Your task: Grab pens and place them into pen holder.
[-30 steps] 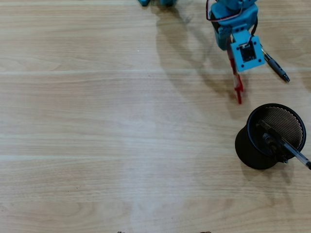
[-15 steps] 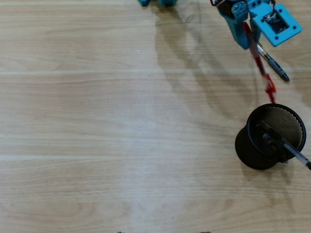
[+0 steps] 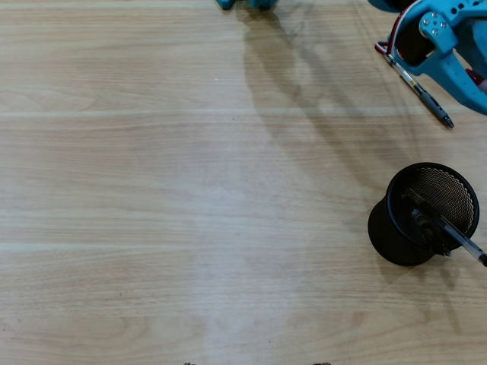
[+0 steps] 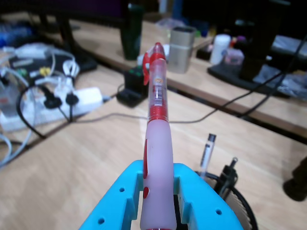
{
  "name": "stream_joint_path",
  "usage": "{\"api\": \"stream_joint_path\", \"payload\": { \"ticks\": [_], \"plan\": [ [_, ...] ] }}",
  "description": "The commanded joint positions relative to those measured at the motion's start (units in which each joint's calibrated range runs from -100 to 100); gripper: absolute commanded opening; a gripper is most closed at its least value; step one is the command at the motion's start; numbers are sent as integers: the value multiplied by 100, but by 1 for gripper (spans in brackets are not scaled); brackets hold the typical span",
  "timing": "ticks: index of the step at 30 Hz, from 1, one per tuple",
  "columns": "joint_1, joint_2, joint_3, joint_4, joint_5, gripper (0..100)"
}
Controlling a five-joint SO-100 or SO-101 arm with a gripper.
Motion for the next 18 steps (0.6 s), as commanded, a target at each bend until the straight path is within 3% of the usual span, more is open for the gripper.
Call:
{"api": "stream_joint_path", "payload": {
  "ticks": [1,5,11,14,18],
  "plan": [
    [200,570,272,-2617,-717,2],
    [402,1314,28,-3992,-1292,2],
    [596,2067,-606,-4233,-1982,2],
    [644,2134,-570,-4164,-1846,2],
    [644,1957,-334,-3958,-785,2]
  ]
}}
